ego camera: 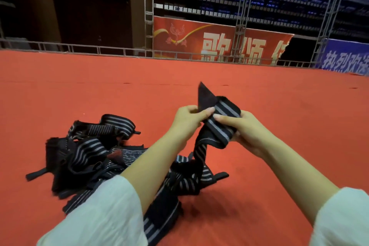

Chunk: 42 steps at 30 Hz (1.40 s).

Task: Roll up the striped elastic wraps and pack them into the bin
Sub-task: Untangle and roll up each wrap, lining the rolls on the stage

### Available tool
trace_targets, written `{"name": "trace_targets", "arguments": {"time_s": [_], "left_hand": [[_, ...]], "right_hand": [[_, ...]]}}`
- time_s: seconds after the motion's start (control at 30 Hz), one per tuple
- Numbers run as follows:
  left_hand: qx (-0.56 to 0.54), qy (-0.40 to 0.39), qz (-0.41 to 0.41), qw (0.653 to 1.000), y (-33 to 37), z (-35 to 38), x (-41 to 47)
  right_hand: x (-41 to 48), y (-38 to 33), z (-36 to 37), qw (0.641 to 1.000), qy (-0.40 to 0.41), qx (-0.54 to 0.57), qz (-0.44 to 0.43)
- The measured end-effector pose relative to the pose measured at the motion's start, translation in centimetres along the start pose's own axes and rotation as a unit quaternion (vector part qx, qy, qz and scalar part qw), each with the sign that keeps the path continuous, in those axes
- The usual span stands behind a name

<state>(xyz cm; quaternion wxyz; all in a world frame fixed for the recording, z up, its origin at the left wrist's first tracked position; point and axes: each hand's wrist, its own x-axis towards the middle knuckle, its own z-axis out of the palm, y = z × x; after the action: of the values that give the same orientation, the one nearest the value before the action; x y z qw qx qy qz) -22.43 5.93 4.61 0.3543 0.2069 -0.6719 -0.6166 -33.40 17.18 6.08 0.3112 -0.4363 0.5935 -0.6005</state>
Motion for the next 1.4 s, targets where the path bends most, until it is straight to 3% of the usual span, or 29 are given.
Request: {"name": "trace_targets", "arguments": {"time_s": [0.1, 0.23, 0.57, 0.77, 1.03, 1.23, 1.4], "left_hand": [[-0.032, 0.051, 0.075, 0.995, 3.8, -1.6, -1.3], [0.023, 0.077, 0.143, 0.987, 8.5, -4.6, -3.6], [0.076, 0.114, 0.252, 0.958, 17.9, -10.6, -11.0], [0.133, 0.108, 0.292, 0.941, 23.1, -13.7, -15.4], [0.166, 0.123, 0.223, 0.953, 23.4, -20.8, -22.0], [0.182, 0.208, 0.063, 0.959, 14.0, -28.8, -24.7], [0.219, 0.258, -0.036, 0.940, 4.2, -34.3, -25.6]], "right_hand": [[-1.0, -2.5, 1.6, 0.999, -0.031, -0.005, -0.008], [-2.7, -5.2, 3.9, 0.995, -0.085, -0.040, -0.015], [-6.9, -13.6, 10.9, 0.978, -0.057, -0.150, -0.132], [-9.4, -18.9, 14.6, 0.968, -0.104, -0.143, -0.178], [-10.7, -17.7, 22.3, 0.951, -0.263, -0.070, -0.150], [-8.6, -7.4, 31.4, 0.941, -0.332, -0.054, -0.037], [-7.8, 1.5, 37.2, 0.919, -0.380, -0.053, 0.088]]}}
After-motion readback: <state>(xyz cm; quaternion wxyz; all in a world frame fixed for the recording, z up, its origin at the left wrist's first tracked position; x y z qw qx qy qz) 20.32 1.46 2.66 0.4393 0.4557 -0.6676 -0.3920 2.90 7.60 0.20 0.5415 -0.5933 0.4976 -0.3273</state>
